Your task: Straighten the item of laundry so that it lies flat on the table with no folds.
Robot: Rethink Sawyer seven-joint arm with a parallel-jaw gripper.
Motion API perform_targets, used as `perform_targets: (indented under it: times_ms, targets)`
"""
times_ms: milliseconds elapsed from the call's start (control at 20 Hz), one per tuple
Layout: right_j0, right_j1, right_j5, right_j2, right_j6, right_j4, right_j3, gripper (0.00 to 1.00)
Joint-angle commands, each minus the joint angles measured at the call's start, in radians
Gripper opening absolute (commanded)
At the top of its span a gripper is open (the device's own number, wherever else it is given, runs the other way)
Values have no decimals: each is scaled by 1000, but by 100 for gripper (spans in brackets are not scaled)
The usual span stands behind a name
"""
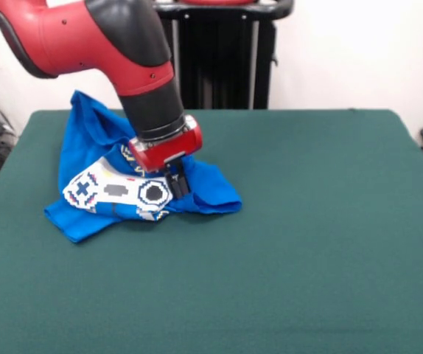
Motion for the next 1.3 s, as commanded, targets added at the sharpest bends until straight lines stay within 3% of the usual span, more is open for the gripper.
perform_targets:
  times_ms: [50, 450, 1300]
  targets:
    - [-22, -32, -4, 173, 90, 62, 57, 0]
    - [-58, -54, 22, 224, 90, 70, 104, 0]
    - [-9, -4, 56, 156, 91, 57, 81, 0]
